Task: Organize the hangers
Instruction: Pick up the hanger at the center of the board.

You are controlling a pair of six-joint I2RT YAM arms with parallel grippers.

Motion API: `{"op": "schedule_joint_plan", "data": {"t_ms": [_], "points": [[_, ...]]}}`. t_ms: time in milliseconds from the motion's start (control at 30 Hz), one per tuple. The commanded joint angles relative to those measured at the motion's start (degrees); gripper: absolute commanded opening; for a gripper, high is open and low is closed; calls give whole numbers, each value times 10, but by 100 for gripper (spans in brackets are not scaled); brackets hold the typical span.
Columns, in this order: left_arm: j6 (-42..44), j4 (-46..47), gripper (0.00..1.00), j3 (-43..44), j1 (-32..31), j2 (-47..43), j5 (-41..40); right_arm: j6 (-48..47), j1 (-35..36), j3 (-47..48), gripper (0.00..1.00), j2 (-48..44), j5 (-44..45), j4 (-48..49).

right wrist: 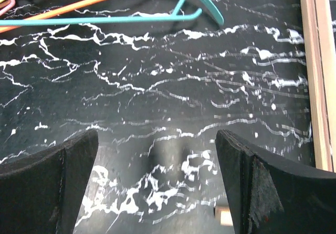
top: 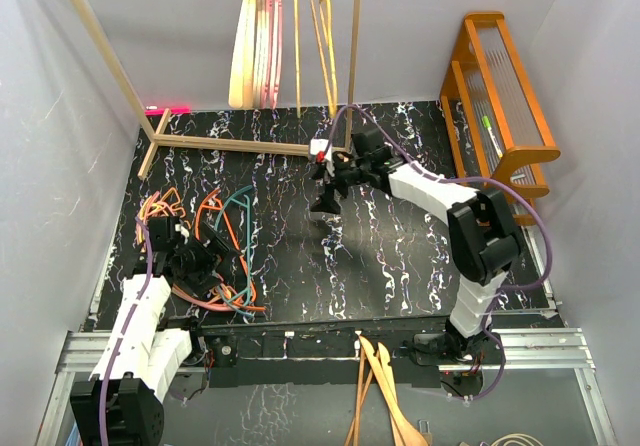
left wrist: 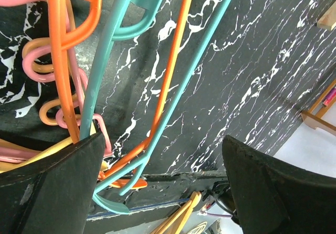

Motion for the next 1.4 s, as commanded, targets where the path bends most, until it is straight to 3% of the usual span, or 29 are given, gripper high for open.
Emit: {"op": "schedule_joint_plan", "data": {"t_ms": [0,133,400,767,1033,1367], "points": [[-25,-6,92,0,-1,4,-26,-25,1,83,98,47,-30,4],[-36,-51,92,21,-1,6,-50,11,8,91,98,57,-57,21],[14,-185,96,157,-11,55,-156,32,14,27,98,37,-67,57],[-17,-264,96,168,-71,137,-248,68,14,-16,98,16,-69,99],[2,-209,78,122,-89,182,-209,78,14,-25,98,9,-65,109],[-20,-146,41,68,-110,197,-173,71,13,-48,98,-6,-48,110]]}}
